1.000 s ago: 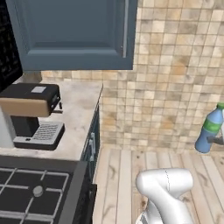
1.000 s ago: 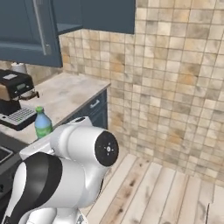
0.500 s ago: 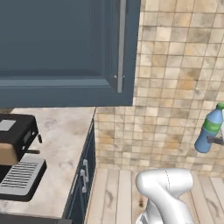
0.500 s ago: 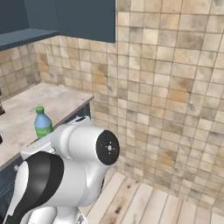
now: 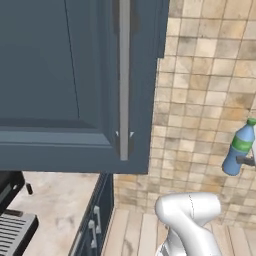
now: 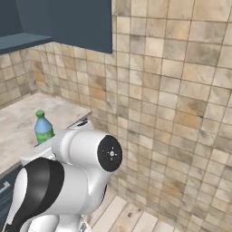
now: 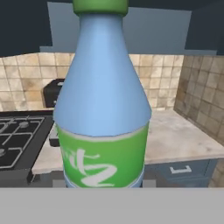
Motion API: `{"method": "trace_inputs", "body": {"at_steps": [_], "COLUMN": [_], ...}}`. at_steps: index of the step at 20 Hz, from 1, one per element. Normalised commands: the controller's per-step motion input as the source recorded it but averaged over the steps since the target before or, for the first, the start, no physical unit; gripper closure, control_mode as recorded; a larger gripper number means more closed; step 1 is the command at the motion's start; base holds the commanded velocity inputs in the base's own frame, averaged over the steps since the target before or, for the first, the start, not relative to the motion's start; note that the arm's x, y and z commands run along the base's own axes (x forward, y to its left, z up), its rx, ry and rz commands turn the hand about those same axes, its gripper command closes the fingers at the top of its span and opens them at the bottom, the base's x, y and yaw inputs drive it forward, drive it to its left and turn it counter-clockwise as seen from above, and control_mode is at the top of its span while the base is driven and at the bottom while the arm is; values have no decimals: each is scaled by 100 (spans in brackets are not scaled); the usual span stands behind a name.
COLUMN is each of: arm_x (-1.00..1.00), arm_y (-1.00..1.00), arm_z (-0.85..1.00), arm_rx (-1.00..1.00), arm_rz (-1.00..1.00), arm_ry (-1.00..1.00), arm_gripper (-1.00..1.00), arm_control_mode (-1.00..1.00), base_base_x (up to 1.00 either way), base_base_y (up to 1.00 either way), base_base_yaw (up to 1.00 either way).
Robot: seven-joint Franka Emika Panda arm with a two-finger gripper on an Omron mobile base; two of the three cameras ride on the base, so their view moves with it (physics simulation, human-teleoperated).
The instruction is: Pick the bottled water, beer from the counter and place them in the open cabinet.
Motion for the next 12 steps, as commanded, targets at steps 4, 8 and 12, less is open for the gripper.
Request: {"method": "trace_inputs", "body": {"at_steps": [4,8,12], "arm_x": [0,0,0], "arm_y": [0,0,0], "arm_z": [0,0,0], "arm_rx": [0,0,0], "arm_rz": [0,0,0], "arm_ry": [0,0,0], "arm_gripper": [100,100,100], "arm_control_mode": [100,100,100], "base_base_x": [27,3,0], "base_base_y": [-33,-28,-37], "base_base_yaw": [28,34,48]}}
